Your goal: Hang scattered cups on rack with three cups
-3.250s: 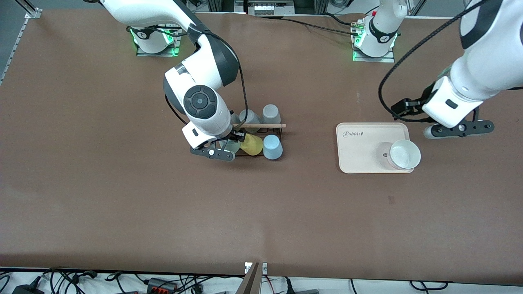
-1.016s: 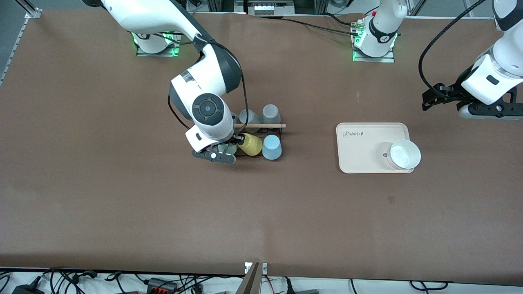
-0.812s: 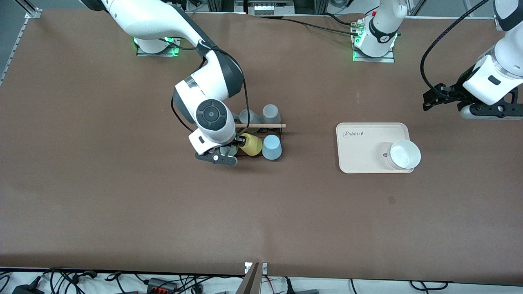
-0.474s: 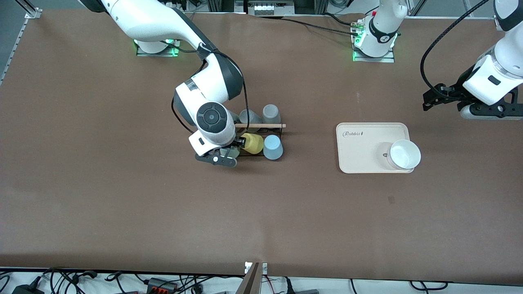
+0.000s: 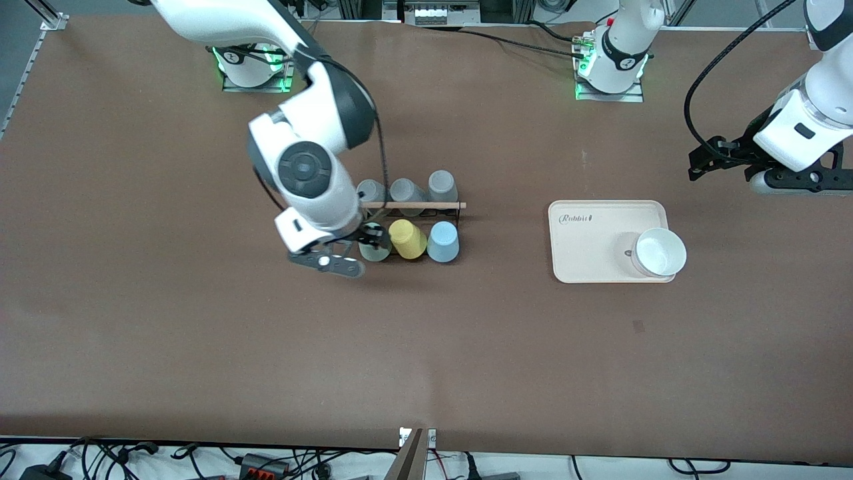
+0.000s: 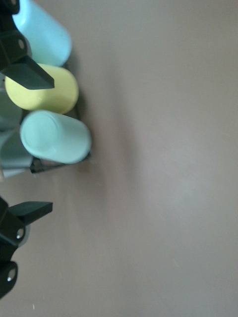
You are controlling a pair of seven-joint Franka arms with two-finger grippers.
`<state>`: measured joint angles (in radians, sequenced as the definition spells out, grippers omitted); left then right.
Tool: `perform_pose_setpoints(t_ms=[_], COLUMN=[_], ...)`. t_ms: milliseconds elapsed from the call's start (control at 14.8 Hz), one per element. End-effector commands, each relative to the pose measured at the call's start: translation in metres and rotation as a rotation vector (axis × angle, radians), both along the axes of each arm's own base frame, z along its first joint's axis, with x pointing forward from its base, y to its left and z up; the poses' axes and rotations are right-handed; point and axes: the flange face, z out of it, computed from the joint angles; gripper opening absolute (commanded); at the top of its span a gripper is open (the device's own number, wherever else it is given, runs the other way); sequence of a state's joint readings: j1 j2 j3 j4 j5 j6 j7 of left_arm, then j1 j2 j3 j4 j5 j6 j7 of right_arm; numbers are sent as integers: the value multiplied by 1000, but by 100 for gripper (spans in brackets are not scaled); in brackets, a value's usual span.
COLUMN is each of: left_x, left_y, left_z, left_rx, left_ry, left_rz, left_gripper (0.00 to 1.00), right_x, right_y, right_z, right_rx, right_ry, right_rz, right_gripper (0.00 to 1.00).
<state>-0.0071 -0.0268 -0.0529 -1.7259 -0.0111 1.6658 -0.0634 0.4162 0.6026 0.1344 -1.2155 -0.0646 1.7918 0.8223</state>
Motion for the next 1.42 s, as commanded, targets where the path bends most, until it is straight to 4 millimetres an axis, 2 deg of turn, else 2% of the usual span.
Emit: perform_pose_setpoints(t_ms=[0,135,474,609,745,812,948,1151,1219,1354], left_x=[0,0,0,0,0,0,0,-3,-3,-3], left_y=[-1,-1,-2,-3,-2,-1,0,0,-1,-1], left_z=[3,2,4,4,4,3,3,3,3,3], left_rx=[-17,-16,-17,-16,-15,-15,-6,-13,-13,-13], left_ry=[10,16,13,15,15,16,16,38,38,43], left_rz=[-12,-13,-14,-16,-13,-13,-20,-3,0,0], left_gripper=[100,100,100,100,100,100,100,100,100,100], right_x=[24,25,11,-1,-14,-21,-40,-74,-81,-82], right_y=[-87,-133,-252,-285,-306,-310,-308,-305,-304,-304], right_z=[62,86,141,154,164,168,169,158,156,156], right_rx=[15,-2,-30,-33,-37,-42,-56,-79,-81,-75], right_ry=[-35,-15,40,37,33,28,1,-56,-62,-50], right_rz=[-68,20,114,149,183,190,194,197,195,193], right_gripper=[100,100,100,100,100,100,100,100,100,100])
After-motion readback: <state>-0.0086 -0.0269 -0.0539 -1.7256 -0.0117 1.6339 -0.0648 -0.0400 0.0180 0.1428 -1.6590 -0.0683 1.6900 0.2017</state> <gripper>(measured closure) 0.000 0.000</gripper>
